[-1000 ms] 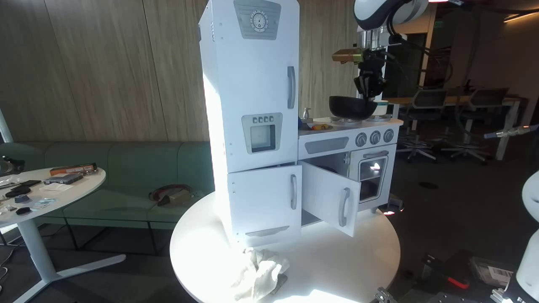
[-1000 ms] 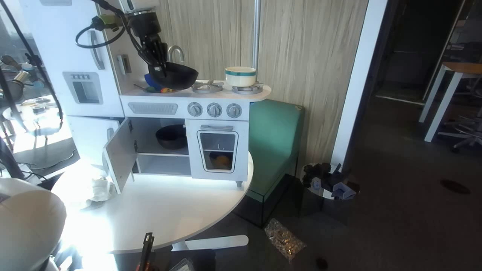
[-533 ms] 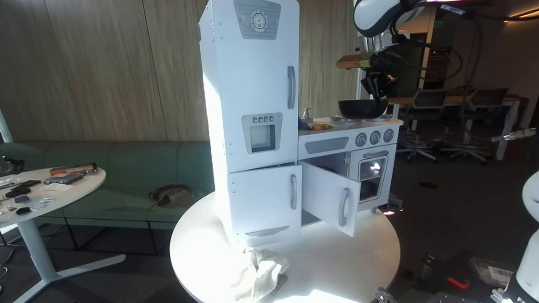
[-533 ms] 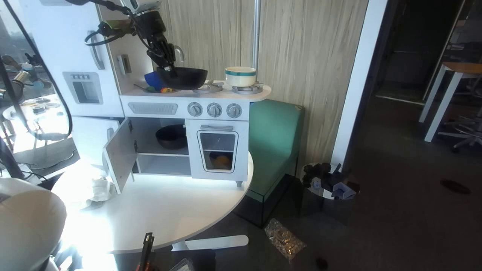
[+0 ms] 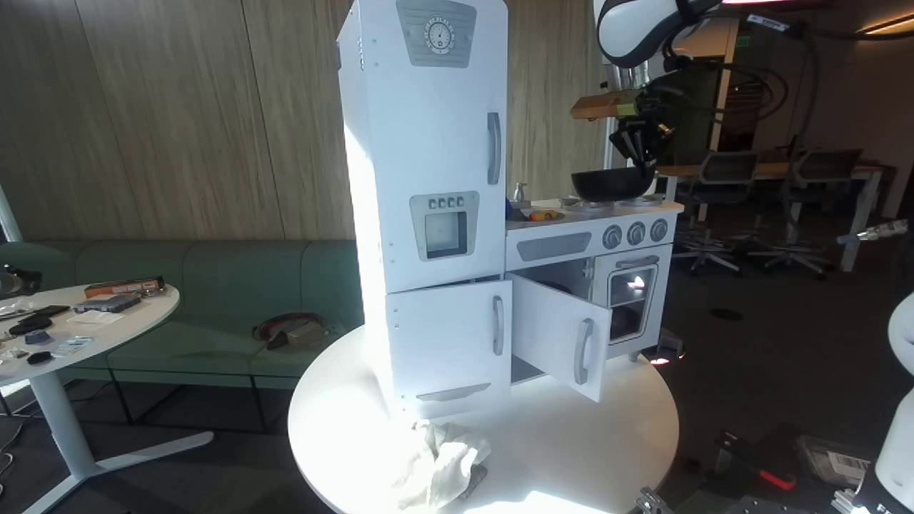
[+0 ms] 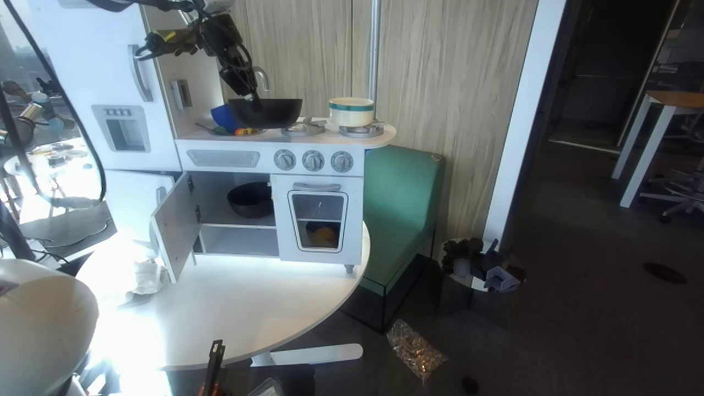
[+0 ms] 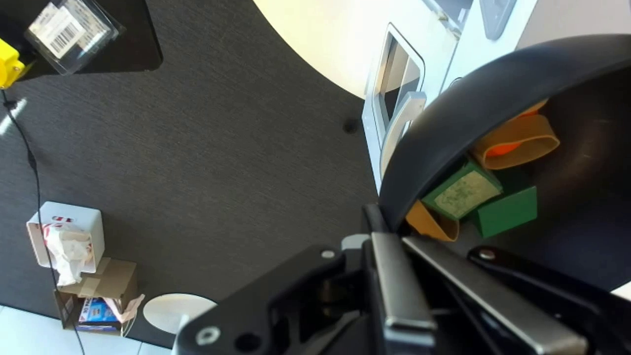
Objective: Remove the black bowl from the upper cabinet and put it on the counter.
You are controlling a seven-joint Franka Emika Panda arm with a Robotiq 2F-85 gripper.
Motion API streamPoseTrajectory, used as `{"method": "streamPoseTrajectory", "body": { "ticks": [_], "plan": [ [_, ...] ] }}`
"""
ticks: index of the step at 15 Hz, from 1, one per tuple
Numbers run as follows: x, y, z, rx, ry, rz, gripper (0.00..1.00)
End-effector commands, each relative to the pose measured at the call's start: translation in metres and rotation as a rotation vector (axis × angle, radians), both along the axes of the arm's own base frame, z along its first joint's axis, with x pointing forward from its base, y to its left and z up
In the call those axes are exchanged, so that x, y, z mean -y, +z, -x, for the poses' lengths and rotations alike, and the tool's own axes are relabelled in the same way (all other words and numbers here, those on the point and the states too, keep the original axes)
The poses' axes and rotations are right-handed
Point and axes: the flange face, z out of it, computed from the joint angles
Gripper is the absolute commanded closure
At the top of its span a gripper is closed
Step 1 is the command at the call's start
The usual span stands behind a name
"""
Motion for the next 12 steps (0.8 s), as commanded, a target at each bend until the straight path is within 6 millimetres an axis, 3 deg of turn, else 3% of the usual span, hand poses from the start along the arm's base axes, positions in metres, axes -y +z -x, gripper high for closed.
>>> {"method": "streamPoseTrajectory", "body": {
  "ticks": [1, 8, 9, 11, 12],
  "plan": [
    [0.0005, 0.0123, -0.0038, 0.021, 0.072, 0.024, 0.97],
    [-0.0018, 0.0165, -0.0079, 0.050, 0.205, 0.002, 0.96],
    [-0.0009, 0.0174, -0.0079, 0.046, 0.220, 0.007, 0.71],
    [0.0001, 0.0187, -0.0082, 0.057, 0.252, -0.001, 0.65],
    [0.0006, 0.0192, -0.0083, 0.059, 0.263, -0.001, 0.56]
  ]
}}
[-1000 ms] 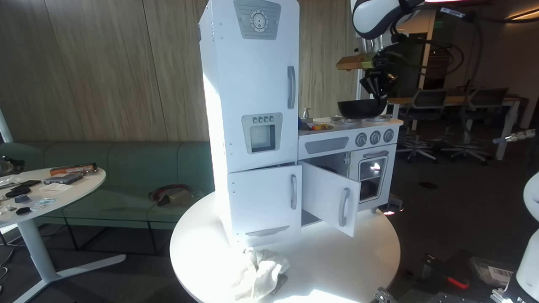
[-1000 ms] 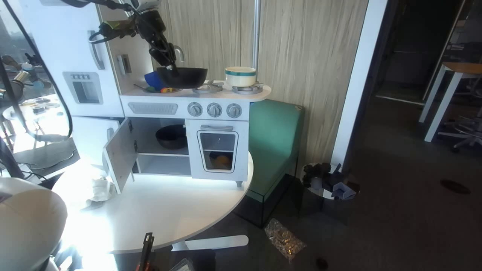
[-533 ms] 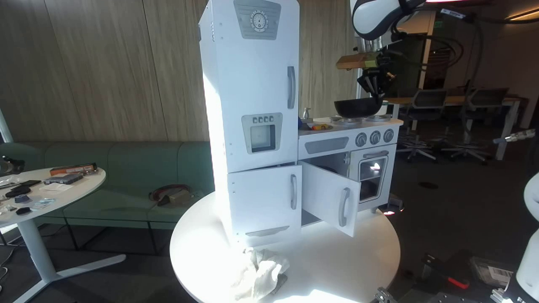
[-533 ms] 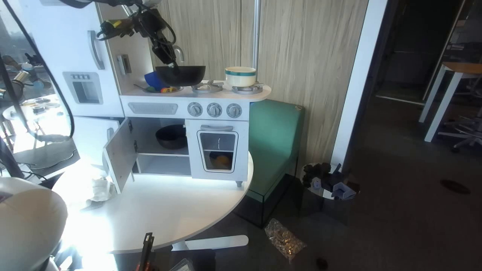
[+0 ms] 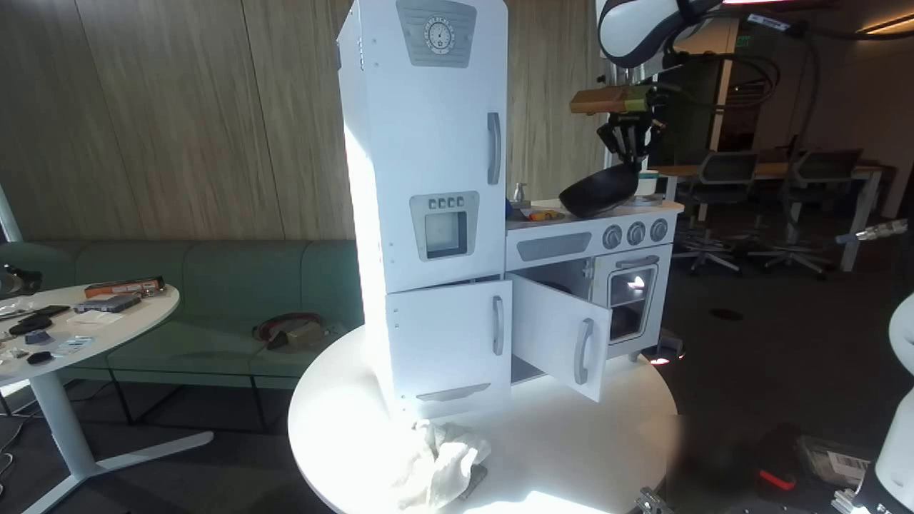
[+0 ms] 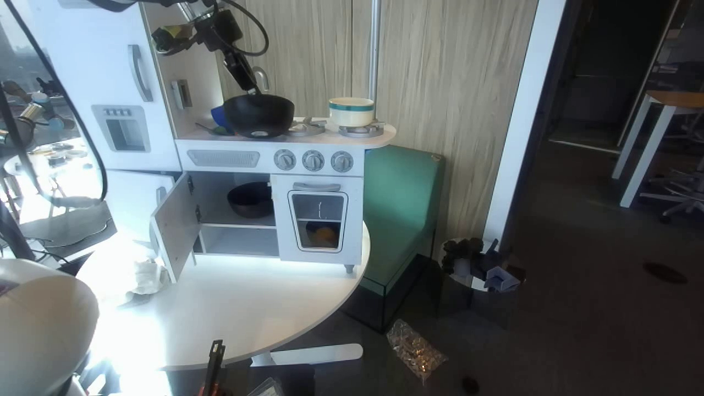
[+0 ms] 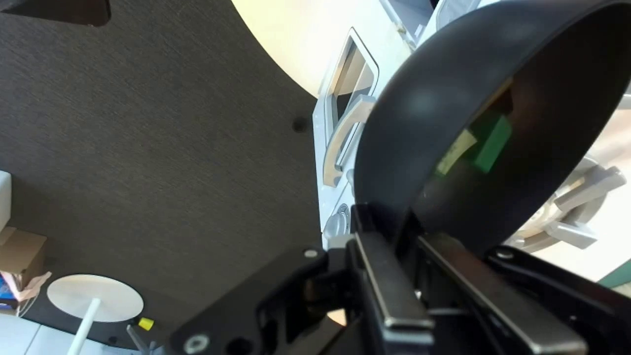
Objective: Remove the black bowl from the upper cabinet and put it on the counter.
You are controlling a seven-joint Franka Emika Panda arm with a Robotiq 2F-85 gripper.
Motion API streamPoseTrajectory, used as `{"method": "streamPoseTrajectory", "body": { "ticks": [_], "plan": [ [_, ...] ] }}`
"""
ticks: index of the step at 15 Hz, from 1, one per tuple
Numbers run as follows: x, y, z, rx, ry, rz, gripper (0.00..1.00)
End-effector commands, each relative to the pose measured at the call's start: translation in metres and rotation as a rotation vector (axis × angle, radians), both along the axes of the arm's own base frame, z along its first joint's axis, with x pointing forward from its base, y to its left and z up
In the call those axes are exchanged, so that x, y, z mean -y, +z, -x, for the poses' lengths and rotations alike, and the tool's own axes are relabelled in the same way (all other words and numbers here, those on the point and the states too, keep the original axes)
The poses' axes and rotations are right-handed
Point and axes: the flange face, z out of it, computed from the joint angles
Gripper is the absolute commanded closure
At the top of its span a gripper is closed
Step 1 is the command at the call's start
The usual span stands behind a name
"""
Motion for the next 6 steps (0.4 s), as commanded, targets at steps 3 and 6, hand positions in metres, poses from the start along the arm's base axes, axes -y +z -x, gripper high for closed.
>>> {"method": "streamPoseTrajectory", "body": {
  "ticks": [3, 6],
  "plan": [
    [0.0017, 0.0137, -0.0003, 0.081, 0.108, -0.042, 0.34],
    [-0.0030, 0.0188, -0.0013, 0.137, 0.229, -0.103, 0.12]
  ]
}}
